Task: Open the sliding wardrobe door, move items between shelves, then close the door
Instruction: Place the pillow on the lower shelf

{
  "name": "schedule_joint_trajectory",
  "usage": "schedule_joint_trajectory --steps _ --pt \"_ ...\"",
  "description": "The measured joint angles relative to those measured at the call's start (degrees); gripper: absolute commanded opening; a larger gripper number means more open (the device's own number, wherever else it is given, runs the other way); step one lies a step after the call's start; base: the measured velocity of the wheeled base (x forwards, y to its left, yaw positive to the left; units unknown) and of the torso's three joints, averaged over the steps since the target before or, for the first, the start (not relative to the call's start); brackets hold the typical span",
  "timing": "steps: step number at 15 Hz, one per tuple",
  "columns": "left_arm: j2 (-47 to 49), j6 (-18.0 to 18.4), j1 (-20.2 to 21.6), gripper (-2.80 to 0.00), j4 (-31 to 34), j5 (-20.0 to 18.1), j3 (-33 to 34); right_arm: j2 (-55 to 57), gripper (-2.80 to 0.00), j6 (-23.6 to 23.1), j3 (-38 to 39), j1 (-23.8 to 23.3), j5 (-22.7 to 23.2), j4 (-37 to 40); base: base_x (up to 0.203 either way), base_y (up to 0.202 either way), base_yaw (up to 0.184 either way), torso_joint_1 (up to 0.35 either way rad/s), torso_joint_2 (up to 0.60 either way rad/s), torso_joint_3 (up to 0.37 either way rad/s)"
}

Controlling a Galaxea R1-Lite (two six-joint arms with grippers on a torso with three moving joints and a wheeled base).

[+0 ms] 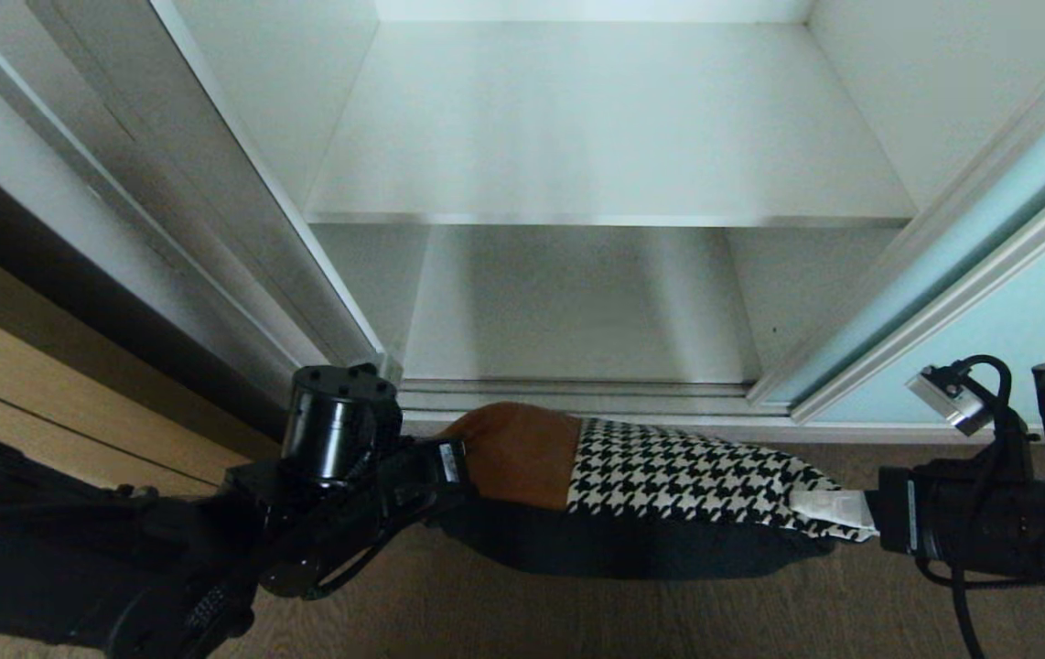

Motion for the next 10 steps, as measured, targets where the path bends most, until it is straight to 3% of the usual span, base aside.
schedule_joint_trajectory --steps 10 --pt "3.18 0.63 0.15 -2.8 -2.56 -0.09 1.12 1.78 -2.8 0.24 1.36 -1.62 1.31 -4.45 0.01 0.0 0.0 0.0 0.0 0.0"
